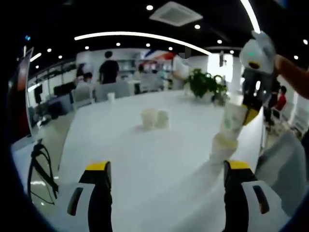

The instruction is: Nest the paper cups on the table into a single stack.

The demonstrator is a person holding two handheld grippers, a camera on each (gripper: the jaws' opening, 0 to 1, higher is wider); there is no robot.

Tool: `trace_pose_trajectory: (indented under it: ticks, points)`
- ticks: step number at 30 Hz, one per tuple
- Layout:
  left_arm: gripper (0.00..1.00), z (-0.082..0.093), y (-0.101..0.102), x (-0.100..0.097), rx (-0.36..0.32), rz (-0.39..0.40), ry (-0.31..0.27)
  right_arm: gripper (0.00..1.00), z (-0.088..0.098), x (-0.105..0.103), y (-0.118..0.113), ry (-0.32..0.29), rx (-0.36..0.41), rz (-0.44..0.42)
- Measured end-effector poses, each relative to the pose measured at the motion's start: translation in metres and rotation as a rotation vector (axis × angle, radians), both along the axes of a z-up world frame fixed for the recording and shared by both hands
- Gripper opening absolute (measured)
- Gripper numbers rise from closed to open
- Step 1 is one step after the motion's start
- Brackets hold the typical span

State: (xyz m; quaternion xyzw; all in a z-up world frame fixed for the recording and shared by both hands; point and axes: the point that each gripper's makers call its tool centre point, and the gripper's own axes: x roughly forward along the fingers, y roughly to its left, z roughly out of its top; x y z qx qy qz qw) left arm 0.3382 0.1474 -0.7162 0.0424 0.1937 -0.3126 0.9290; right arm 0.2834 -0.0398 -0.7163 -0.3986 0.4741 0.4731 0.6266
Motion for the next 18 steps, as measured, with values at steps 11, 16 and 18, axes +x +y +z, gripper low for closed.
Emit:
trace_pose_trajectory:
  ticks: [11,16,18]
  points:
    - [0.94,-0.002,0.0,0.003,-0.017,0.008,0.004,0.0,-0.013,-0.007,0.003,0.018,-0.011,0.003]
    - [0.94,-0.001,0.0,0.003,-0.025,0.011,0.005,0.0,-0.015,-0.006,0.004,0.02,-0.012,-0.001]
    - [0.94,-0.002,0.0,0.004,-0.027,0.012,0.006,0.0,-0.018,-0.006,0.004,0.021,-0.01,0.0]
